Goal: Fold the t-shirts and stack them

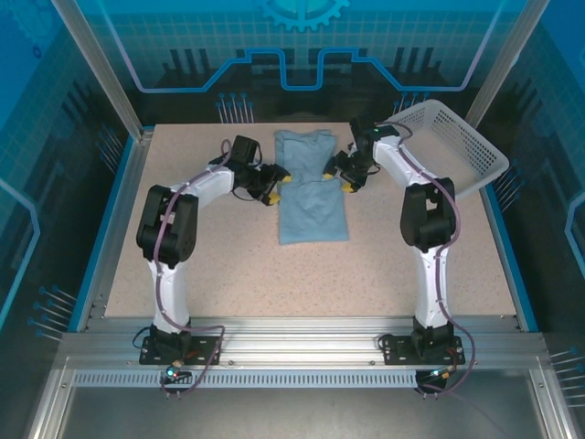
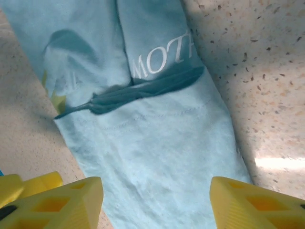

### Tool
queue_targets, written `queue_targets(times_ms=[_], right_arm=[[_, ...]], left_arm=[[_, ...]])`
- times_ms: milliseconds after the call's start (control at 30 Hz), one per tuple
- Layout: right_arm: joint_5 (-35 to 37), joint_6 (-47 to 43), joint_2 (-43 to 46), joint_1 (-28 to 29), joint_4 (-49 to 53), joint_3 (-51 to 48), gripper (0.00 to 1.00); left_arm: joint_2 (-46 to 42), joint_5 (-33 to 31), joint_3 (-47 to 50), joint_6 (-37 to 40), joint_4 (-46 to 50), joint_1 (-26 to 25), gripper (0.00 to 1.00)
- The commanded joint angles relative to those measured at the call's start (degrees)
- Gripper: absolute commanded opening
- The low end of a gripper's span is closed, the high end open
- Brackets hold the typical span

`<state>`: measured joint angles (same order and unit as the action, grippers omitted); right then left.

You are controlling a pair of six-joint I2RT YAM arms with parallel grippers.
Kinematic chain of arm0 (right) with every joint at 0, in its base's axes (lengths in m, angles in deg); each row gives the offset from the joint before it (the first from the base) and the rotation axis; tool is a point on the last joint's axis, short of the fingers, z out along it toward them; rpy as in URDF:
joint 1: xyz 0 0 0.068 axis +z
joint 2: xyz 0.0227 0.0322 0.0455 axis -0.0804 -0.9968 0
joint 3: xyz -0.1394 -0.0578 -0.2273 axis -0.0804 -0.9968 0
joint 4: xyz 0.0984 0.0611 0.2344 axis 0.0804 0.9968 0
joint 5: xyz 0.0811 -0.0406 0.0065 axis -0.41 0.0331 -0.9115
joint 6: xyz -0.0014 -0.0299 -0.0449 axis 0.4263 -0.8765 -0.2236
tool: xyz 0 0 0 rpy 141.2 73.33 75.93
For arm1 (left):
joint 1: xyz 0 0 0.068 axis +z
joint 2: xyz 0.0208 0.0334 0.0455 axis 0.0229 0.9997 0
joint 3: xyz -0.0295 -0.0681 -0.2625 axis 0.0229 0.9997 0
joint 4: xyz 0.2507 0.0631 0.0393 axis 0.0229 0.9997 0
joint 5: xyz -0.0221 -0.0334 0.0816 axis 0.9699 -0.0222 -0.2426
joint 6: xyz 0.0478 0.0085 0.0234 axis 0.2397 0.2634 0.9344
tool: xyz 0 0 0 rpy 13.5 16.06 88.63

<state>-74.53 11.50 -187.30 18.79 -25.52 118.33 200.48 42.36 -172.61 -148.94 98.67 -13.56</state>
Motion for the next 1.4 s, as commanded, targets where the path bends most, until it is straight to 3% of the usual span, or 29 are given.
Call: queue_targets(times_ms=[0,100,200,300,400,567,733,900,1000,1067,1167,1367], right_arm=[[1.4,-3.8,11.4,-0.2,-0.9,-9.3,0.6],[1.0,-3.6,20.1,0.0,-5.5,-24.4,0.58],[-2.2,-2.2,26.1,0.3,-10.8,-36.5,0.57],[-4.3,-0.5,28.4,0.7,-14.7,-43.3,0.58],[-7.0,2.0,26.6,0.2,-17.4,-47.1,0.56],[-8.0,3.6,23.1,0.2,-19.5,-49.2,0.55],[-8.8,5.1,20.6,0.6,-21.3,-48.7,0.53],[-8.2,6.2,17.3,1.7,-22.6,-45.7,0.4],[-6.5,6.7,15.6,2.0,-22.1,-43.3,0.21],[-4.6,6.7,16.1,2.2,-21.4,-42.6,0.09],[-2.2,5.9,18.9,2.7,-19.8,-43.1,0.0],[-2.0,5.6,27.6,4.8,-16.3,-49.1,0.0]], left_arm=[[-11.7,-1.8,9.7,1.9,3.9,-1.4,0.59],[-19.5,-2.7,22.2,-3.8,-0.6,-4.5,0.54],[-21.8,-2.5,30.9,-12.0,-8.8,-8.2,0.55],[-19.5,-2.6,34.7,-18.3,-15.7,-10.8,0.57],[-16.8,-3.4,34.5,-19.8,-17.0,-11.6,0.57],[-13.3,-5.4,32.3,-17.5,-15.1,-11.2,0.51],[-11.1,-6.9,31.2,-16.8,-16.9,-10.5,0.33],[-10.0,-6.9,29.9,-16.2,-18.4,-9.8,0.15],[-10.2,-6.5,29.6,-15.8,-18.3,-9.3,0.02],[-11.0,-6.4,29.7,-14.9,-17.1,-9.1,0.0],[-12.9,-6.2,30.5,-13.4,-15.2,-9.0,0.0],[-20.2,-3.3,34.1,-9.6,-11.1,-9.5,0.0]])
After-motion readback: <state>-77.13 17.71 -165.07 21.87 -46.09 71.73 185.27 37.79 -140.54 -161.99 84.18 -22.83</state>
